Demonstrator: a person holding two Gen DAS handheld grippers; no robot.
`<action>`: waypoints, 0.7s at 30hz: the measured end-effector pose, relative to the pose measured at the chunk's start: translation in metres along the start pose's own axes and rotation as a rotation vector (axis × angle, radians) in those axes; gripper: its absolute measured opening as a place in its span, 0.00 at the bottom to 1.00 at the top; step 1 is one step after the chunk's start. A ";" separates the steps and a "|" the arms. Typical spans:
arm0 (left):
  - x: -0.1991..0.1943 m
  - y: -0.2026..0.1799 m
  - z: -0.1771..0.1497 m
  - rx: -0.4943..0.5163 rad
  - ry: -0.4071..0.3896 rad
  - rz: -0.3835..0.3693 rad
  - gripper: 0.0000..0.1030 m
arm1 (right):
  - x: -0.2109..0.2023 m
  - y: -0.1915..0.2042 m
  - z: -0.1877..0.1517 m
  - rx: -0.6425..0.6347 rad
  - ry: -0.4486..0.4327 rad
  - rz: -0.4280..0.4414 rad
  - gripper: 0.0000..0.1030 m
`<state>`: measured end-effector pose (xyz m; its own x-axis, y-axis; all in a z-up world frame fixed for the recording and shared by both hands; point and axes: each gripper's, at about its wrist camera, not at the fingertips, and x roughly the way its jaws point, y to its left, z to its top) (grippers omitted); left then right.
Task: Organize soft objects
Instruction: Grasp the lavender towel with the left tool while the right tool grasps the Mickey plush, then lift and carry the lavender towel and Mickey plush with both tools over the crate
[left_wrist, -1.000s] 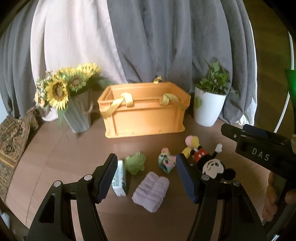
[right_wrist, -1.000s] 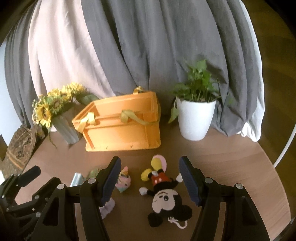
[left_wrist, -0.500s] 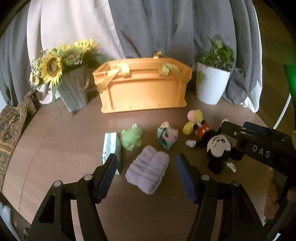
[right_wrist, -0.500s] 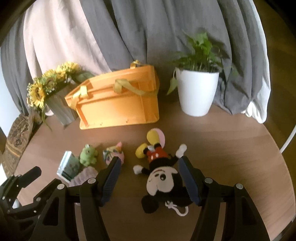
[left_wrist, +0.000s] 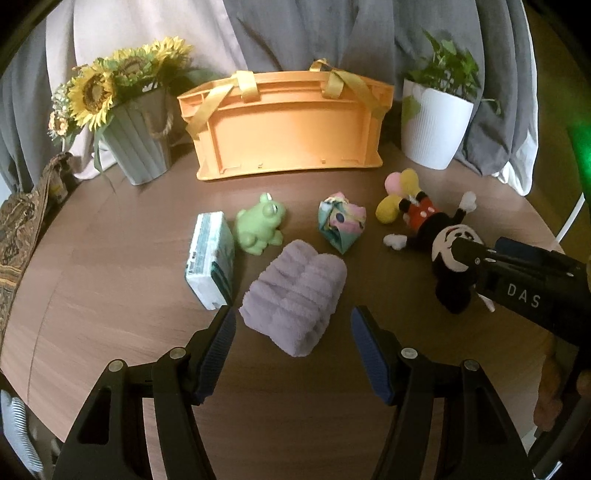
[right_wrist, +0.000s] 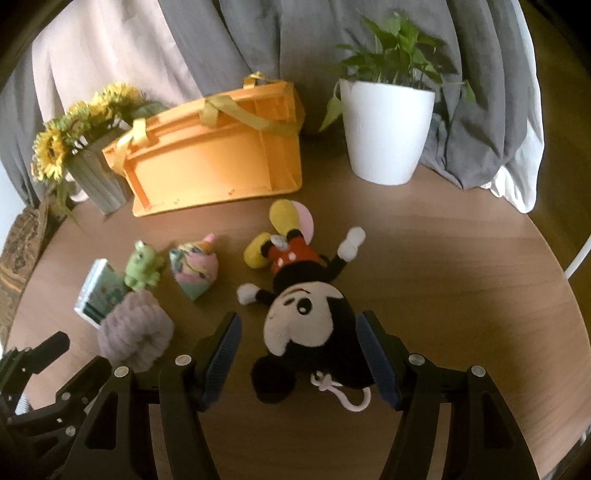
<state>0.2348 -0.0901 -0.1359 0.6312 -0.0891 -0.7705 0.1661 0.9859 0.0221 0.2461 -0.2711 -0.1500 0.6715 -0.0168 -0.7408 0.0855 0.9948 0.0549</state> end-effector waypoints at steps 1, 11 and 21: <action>0.002 0.000 -0.001 0.004 0.002 0.007 0.61 | 0.002 -0.001 0.000 -0.003 0.003 -0.003 0.64; 0.028 0.000 -0.005 -0.019 0.059 0.024 0.36 | 0.025 -0.004 -0.001 -0.039 0.030 -0.045 0.64; 0.032 0.000 0.002 -0.020 0.038 0.015 0.18 | 0.030 -0.007 -0.001 -0.056 0.034 -0.049 0.61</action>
<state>0.2562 -0.0932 -0.1589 0.6041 -0.0689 -0.7939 0.1410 0.9898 0.0214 0.2646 -0.2785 -0.1735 0.6418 -0.0636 -0.7643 0.0761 0.9969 -0.0190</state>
